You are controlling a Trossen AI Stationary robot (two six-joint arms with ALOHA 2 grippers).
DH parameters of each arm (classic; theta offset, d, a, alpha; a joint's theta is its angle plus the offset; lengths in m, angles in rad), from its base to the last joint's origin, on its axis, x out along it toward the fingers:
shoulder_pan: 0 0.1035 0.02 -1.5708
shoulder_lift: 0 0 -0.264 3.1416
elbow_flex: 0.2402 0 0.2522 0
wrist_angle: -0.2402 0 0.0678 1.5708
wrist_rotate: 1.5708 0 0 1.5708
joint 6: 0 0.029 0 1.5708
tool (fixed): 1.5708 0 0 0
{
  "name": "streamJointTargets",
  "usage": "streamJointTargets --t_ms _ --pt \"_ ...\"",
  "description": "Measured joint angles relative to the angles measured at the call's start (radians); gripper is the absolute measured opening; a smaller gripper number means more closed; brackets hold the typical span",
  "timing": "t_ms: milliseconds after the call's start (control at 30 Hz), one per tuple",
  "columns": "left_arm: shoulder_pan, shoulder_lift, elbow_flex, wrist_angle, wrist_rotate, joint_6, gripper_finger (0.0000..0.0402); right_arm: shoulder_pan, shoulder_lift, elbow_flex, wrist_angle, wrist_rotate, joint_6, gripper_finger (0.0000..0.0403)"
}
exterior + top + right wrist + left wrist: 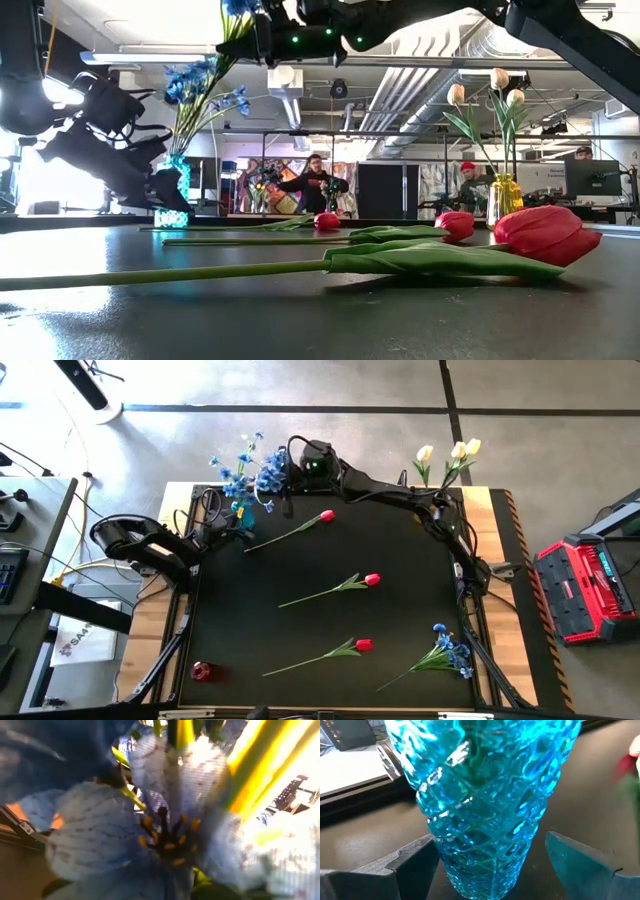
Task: Sort flowers into vase by color
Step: Put the top blue flowers into the blue vase
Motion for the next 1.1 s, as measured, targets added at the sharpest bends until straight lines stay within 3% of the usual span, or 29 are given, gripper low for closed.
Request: streamJointTargets --t_ms 267,1100 --pt "0.0 0.0 0.0 -0.001 0.077 0.03 0.0344 -0.001 0.001 0.0 0.014 0.003 -0.002 0.0" --pt "-0.003 0.0 0.017 -0.009 0.12 0.131 0.0344 0.004 0.07 -0.001 0.007 0.043 -0.024 0.0"
